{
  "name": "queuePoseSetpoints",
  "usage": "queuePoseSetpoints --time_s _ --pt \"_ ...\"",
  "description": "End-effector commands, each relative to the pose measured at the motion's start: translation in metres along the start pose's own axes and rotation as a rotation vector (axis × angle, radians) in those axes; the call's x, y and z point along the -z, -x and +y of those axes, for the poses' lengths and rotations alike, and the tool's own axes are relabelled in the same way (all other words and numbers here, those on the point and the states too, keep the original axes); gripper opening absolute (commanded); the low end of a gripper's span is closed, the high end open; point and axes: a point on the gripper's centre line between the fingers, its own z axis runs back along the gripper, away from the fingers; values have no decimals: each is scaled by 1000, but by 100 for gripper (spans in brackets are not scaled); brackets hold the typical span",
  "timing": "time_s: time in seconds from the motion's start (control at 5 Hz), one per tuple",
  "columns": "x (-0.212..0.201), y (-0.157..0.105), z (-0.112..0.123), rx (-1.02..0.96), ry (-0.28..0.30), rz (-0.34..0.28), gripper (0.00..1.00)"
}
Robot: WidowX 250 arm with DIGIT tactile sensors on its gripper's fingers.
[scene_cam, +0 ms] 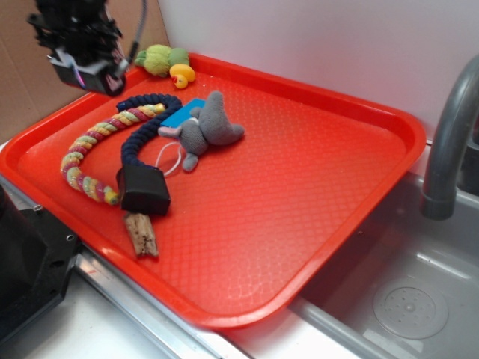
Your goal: Grab the multicolored rope.
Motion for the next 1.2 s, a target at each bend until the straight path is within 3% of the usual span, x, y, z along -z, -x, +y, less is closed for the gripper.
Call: queuePoseSetpoints --time_s 0.0,0.2,0.6,0.8,1.0 --pt "53 5 38 -181 8 54 100" --pt "81 54 71 -208 9 109 100" --pt "107 49 60 -186 10 168 100" --pt "109 37 42 -106 -6 165 100" --pt "108 50 39 -78 -20 148 0"
